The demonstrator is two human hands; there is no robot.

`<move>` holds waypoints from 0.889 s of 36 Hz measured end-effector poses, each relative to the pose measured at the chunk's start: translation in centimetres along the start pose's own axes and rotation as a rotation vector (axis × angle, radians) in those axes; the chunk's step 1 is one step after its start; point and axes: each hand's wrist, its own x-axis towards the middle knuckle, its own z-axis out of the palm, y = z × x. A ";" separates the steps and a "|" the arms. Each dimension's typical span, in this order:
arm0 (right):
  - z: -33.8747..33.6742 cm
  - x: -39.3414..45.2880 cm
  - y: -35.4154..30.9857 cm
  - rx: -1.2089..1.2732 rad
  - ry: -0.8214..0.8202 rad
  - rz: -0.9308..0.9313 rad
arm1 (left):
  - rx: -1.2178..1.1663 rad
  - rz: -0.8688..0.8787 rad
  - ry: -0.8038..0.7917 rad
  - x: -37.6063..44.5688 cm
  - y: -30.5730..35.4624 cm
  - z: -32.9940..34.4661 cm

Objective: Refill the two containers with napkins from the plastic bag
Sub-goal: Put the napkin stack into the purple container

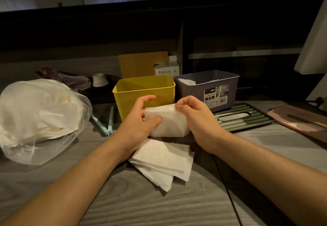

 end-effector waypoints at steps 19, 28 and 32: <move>-0.9 -0.9 -0.3 -0.294 -0.212 -0.097 | 0.115 0.084 0.000 -0.7 0.4 0.2; -0.4 -1.1 -0.1 -0.297 -0.183 -0.125 | 0.112 0.060 -0.039 -1.2 0.8 0.6; -0.3 -1.3 -0.6 -0.294 -0.159 -0.152 | 0.103 0.095 0.011 -1.1 0.9 0.5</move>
